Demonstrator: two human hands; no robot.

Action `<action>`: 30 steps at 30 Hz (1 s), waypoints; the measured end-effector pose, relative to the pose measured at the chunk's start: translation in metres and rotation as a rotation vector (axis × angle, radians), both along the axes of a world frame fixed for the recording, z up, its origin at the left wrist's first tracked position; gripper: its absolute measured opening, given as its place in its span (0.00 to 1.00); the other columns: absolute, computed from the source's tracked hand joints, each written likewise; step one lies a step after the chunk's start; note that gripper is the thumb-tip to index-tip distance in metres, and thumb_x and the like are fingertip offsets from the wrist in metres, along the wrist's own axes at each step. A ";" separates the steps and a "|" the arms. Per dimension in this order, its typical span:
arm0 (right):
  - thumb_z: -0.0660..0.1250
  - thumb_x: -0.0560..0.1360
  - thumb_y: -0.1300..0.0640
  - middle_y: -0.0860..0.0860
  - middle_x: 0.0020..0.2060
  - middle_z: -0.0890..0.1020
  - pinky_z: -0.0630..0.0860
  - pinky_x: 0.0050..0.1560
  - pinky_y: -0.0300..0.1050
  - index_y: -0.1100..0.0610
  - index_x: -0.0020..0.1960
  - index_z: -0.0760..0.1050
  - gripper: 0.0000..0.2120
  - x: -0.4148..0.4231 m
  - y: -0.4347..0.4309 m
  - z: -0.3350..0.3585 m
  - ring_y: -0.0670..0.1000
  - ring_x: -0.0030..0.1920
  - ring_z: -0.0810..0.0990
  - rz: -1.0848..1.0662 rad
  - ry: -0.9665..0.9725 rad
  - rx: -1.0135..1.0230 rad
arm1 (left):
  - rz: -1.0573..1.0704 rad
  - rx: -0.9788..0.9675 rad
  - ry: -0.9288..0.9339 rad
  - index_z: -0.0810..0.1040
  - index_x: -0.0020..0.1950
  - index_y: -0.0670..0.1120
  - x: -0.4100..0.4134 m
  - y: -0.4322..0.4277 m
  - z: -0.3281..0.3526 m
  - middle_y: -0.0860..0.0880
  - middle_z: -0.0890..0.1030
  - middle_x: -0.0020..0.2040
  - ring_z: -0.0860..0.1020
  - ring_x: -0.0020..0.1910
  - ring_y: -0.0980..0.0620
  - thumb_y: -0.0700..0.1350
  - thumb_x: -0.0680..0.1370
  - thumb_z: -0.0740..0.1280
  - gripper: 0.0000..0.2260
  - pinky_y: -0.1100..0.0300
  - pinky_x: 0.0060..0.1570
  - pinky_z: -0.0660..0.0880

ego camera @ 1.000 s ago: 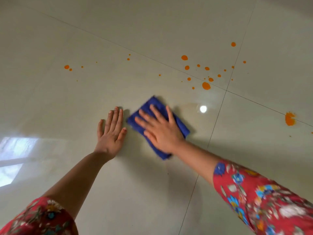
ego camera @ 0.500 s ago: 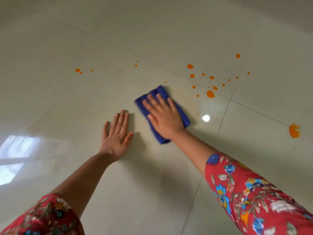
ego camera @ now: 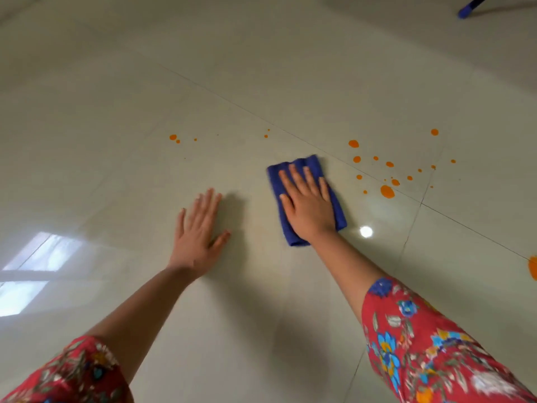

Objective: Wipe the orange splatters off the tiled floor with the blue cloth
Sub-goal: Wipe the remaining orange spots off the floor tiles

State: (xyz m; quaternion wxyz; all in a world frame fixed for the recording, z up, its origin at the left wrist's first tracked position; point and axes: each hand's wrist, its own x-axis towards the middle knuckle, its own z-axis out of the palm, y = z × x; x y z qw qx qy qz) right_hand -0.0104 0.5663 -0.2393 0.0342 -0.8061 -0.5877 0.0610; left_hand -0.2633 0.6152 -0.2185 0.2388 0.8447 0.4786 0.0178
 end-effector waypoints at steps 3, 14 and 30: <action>0.44 0.80 0.45 0.49 0.77 0.60 0.53 0.74 0.58 0.49 0.77 0.57 0.27 -0.029 -0.018 0.000 0.55 0.77 0.57 -0.140 -0.018 0.056 | 0.333 -0.123 0.082 0.38 0.77 0.52 -0.030 0.049 0.003 0.53 0.35 0.77 0.35 0.76 0.54 0.71 0.68 0.49 0.44 0.48 0.74 0.36; 0.47 0.80 0.46 0.47 0.76 0.62 0.52 0.74 0.55 0.47 0.76 0.60 0.25 -0.087 0.073 -0.002 0.54 0.76 0.59 0.037 -0.014 0.061 | 0.292 -0.385 0.215 0.24 0.72 0.51 -0.042 0.081 0.016 0.53 0.20 0.66 0.26 0.72 0.51 0.73 0.55 0.71 0.67 0.44 0.71 0.33; 0.49 0.80 0.46 0.47 0.76 0.63 0.54 0.75 0.57 0.47 0.76 0.59 0.25 -0.146 0.114 0.001 0.55 0.76 0.59 0.309 0.025 0.035 | 0.327 -0.387 0.202 0.26 0.73 0.51 -0.042 0.080 0.023 0.51 0.25 0.73 0.25 0.71 0.51 0.73 0.55 0.71 0.67 0.44 0.71 0.32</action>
